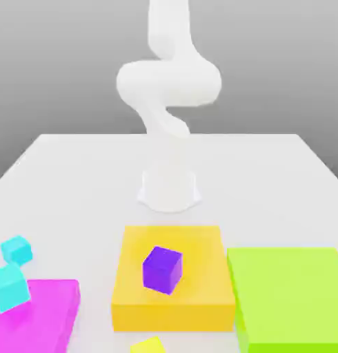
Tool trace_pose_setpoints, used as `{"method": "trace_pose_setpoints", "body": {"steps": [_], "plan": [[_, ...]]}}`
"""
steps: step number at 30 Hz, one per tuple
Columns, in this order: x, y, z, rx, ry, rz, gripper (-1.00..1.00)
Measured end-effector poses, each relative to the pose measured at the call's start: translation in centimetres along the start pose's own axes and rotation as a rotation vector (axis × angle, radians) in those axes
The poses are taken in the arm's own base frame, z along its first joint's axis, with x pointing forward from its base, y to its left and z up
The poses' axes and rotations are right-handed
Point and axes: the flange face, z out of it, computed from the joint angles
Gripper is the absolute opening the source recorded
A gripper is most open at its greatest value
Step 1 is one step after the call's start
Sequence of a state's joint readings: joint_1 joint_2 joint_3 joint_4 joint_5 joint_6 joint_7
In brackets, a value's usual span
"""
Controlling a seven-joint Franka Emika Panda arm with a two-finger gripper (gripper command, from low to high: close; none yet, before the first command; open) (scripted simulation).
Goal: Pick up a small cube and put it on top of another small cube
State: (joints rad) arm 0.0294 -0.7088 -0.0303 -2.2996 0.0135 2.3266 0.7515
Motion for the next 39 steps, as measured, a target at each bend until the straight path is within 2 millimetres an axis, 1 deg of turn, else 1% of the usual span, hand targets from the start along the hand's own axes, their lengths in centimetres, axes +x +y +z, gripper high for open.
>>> {"method": "trace_pose_setpoints", "body": {"steps": [5, 8, 11, 17, 20, 23, 26, 29, 33, 34, 39], "plan": [[0.4, 0.7, 9.2, -0.055, -0.128, -0.061, 0.0], [0.0, 1.5, 14.6, -0.089, -0.198, -0.096, 0.0], [-0.9, 2.7, 19.8, -0.126, -0.264, -0.131, 0.0], [-3.8, 6.0, 29.7, -0.207, -0.387, -0.205, 0.0], [-5.7, 8.3, 34.1, -0.251, -0.445, -0.245, 0.0], [-7.8, 10.9, 38.3, -0.299, -0.498, -0.285, 0.0], [-10.0, 13.8, 42.0, -0.35, -0.55, -0.329, 0.0], [-12.3, 17.0, 45.2, -0.401, -0.598, -0.375, 0.0], [-15.0, 20.1, 49.5, -0.416, -0.611, -0.39, 0.0], [-15.6, 20.7, 50.3, -0.416, -0.612, -0.39, -1.0], [-15.6, 20.7, 50.3, -0.417, -0.613, -0.389, -1.0]]}}
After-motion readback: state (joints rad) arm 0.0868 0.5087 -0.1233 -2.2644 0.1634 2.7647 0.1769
